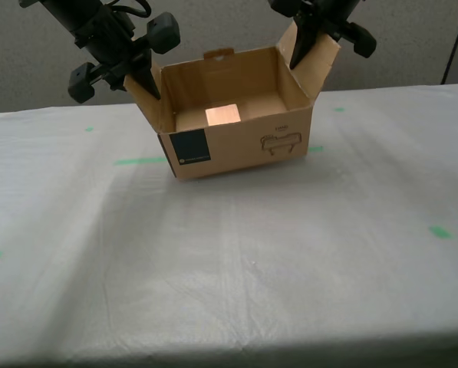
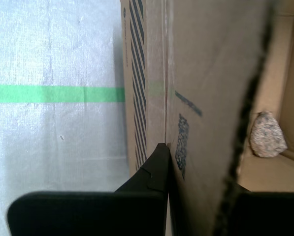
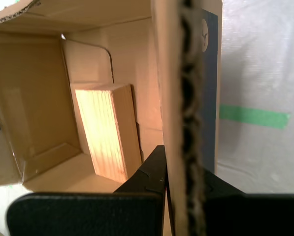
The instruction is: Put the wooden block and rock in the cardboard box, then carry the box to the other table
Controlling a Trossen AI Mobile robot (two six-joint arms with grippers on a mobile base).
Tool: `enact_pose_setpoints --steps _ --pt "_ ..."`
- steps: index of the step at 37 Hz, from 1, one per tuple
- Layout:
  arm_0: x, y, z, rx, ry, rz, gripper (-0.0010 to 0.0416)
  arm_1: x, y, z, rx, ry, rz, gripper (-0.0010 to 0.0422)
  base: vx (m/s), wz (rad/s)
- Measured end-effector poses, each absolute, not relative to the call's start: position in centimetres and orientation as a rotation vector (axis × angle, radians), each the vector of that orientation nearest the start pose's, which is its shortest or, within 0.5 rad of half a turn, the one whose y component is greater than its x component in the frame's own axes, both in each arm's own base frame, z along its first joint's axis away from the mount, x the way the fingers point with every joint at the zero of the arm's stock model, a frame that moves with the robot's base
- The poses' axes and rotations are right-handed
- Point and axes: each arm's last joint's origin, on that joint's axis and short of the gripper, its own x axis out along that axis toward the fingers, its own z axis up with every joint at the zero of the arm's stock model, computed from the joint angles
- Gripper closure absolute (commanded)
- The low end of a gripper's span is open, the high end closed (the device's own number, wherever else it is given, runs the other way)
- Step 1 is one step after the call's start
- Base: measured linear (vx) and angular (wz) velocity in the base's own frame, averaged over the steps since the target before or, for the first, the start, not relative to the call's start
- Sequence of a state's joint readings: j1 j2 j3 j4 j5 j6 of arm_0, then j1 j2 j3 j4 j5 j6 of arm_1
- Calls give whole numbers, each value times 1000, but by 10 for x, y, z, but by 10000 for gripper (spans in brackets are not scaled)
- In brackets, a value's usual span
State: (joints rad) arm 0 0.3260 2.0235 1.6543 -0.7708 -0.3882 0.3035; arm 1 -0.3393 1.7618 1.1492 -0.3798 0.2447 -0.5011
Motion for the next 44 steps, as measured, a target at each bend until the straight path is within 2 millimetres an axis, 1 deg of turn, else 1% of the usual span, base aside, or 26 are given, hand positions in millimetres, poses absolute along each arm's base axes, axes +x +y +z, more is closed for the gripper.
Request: enact_pose_setpoints --steps 3,6,18,23,27,44 --pt "404 148 213 296 1285 446 407 334 -125 189 -394 1126 -268 413 0 0" --pt "406 149 208 298 1307 441 407 332 -125 189 -385 1139 -267 413 0 0" --pt "402 149 208 332 1351 407 407 331 -123 188 -367 1156 -268 413 0 0" --pt "402 149 209 344 1350 400 406 332 -122 188 -361 1144 -254 412 0 0" --pt "403 150 205 343 1354 401 406 333 -121 188 -351 1137 -233 412 0 0" --pt "405 151 205 328 1334 420 405 334 -118 188 -340 1132 -235 412 0 0"
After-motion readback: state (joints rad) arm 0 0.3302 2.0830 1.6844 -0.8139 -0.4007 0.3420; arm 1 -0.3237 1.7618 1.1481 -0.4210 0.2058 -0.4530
